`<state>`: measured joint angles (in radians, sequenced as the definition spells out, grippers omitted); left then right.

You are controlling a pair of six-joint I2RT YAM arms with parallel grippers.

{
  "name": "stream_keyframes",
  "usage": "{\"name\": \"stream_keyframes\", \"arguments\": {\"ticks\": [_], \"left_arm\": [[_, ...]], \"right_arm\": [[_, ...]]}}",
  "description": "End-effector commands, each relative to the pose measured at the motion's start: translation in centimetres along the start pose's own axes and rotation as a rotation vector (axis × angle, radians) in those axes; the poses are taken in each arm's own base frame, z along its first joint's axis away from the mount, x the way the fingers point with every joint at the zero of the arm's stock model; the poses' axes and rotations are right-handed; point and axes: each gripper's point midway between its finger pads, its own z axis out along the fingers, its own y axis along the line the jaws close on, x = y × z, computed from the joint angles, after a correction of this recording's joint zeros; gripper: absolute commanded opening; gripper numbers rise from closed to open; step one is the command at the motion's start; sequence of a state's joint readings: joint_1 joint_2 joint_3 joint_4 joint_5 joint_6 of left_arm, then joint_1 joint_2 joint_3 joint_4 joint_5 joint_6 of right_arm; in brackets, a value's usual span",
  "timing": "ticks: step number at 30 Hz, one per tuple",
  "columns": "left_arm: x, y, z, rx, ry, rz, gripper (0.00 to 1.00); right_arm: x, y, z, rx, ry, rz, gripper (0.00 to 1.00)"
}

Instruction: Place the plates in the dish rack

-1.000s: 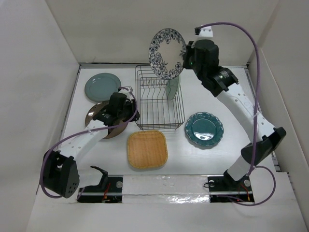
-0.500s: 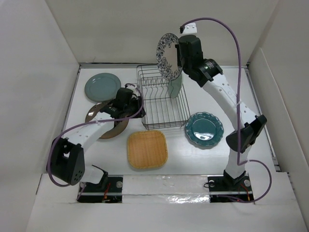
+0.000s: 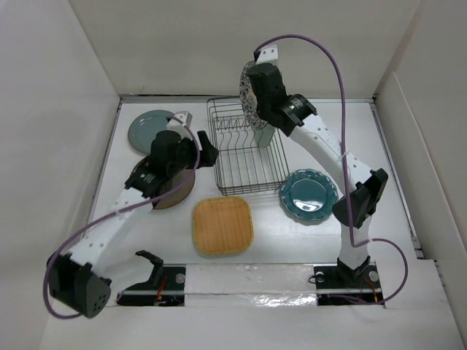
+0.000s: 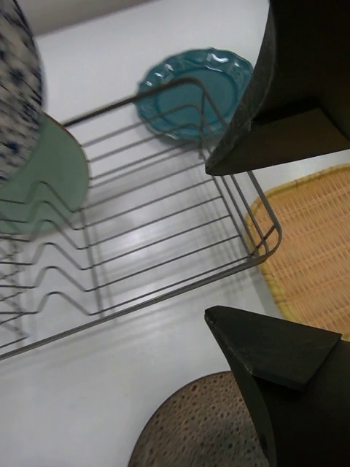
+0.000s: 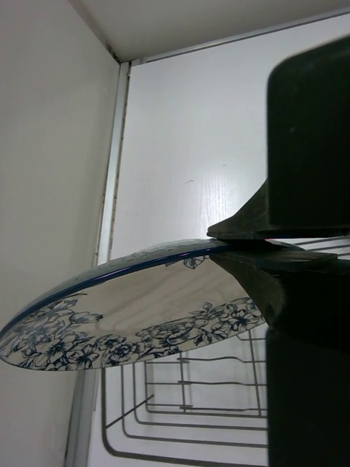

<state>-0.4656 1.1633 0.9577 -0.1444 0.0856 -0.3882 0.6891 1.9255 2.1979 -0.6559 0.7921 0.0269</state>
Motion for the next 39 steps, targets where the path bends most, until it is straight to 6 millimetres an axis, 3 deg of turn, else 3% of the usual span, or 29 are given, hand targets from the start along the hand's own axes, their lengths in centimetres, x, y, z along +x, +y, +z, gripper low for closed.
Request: {"name": "stream_keyframes", "arguments": {"ticks": [1,7,10,19,25,32,39], "left_arm": [[-7.0,-1.5,-5.2,0.008,-0.283,-0.003,0.69],[-8.9,-1.5,-10.0,0.020,-0.433,0.014,0.62],[-8.8,-1.8,-11.0,0.053,-0.463,0.022,0.62],[-8.7,-3.1,-12.1,0.131,-0.476,0.029,0.62],[-8.7,-3.1,-12.1,0.131,-0.476,0.030,0.62],[-8.3,-3.5,-11.9,0.158,-0.458,0.036,0.62],[-8.2,-3.6,-11.6,0.163,-0.449,0.034,0.62]], "right_arm": [[-3.9,-2.4,-1.2,0.096,-0.111,0.150,0.00],[-1.1,-2.6,0.1,0.162,-0.053,0.145,0.00],[0.1,-2.4,0.5,0.183,-0.031,0.139,0.00],[3.0,-2.6,2.6,0.242,0.031,0.130,0.00],[4.4,-1.4,3.9,0.242,0.054,0.109,0.00],[6.6,1.4,3.9,0.220,0.082,0.043,0.00],[8.5,2.4,4.5,0.236,0.105,0.027,0.00]]}}
